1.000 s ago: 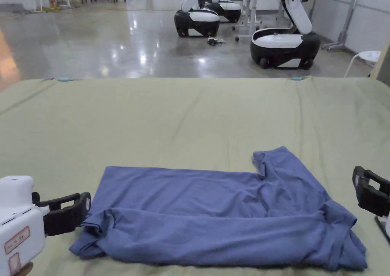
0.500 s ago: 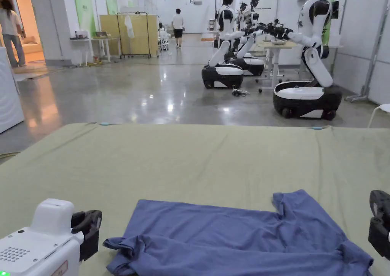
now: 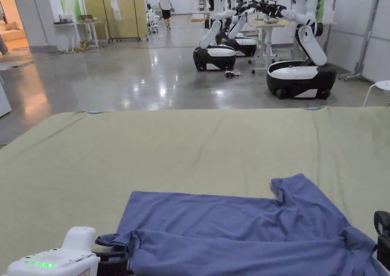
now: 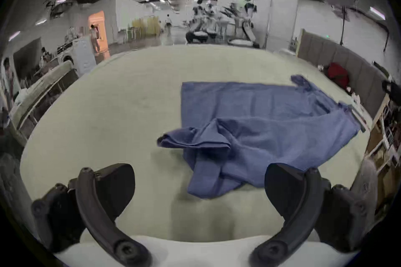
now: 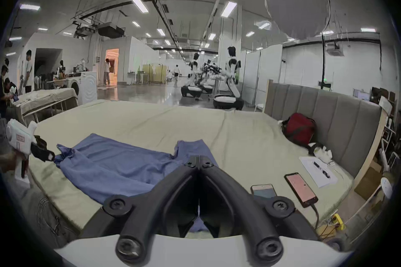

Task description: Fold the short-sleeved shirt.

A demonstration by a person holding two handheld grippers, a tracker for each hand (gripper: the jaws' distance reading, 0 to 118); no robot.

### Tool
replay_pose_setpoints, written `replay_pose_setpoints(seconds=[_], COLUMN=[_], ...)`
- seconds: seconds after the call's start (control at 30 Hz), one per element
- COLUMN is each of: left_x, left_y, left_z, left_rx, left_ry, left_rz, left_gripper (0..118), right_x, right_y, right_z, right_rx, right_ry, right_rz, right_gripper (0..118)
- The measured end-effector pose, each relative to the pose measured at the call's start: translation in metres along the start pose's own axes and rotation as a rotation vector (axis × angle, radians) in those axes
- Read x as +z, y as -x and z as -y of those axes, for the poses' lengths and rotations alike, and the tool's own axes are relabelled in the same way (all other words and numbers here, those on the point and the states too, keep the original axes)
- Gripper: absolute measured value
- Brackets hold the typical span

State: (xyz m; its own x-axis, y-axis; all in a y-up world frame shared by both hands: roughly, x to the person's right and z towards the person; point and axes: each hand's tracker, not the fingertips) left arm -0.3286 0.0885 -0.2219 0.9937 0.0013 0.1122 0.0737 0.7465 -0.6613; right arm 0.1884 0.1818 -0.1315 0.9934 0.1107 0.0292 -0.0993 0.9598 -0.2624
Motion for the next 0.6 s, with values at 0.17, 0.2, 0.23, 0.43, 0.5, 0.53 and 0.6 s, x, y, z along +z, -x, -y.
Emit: replay_pose_setpoints(seconds=[0.17,0.2,0.23,0.43,0.5,0.53,0.6], left_x=[-0.042,-0.046,-0.043,-0.029,-0.03,-0.029,-0.03], left_y=[-0.002,-0.004,-0.004,-0.016,-0.015,-0.011,-0.004], left_z=[0.009,0.01,0.011,0.0,0.001,0.003,0.005], left_rx=[-0.053,-0.046,-0.029,-0.032,-0.028,-0.018,0.04], left_ry=[0.129,0.154,0.149,0.112,0.134,0.131,0.157], left_rz=[-0.015,0.009,0.019,0.071,0.082,0.087,0.123], left_gripper=[108,98,94,10,10,10,10], right_x=[-0.01,-0.009,-0.009,-0.019,-0.018,-0.019,-0.022], right_y=[0.003,0.004,0.005,0.005,0.002,-0.001,-0.009], right_z=[0.003,0.003,0.005,0.011,0.015,0.017,0.026], right_rx=[-0.011,-0.002,0.004,0.001,-0.008,-0.013,0.0], right_ry=[0.022,0.027,0.029,0.068,0.075,0.076,0.095], right_rz=[-0.012,-0.009,-0.014,-0.019,-0.03,-0.032,-0.022], right_gripper=[3,3,3,3,3,3,3])
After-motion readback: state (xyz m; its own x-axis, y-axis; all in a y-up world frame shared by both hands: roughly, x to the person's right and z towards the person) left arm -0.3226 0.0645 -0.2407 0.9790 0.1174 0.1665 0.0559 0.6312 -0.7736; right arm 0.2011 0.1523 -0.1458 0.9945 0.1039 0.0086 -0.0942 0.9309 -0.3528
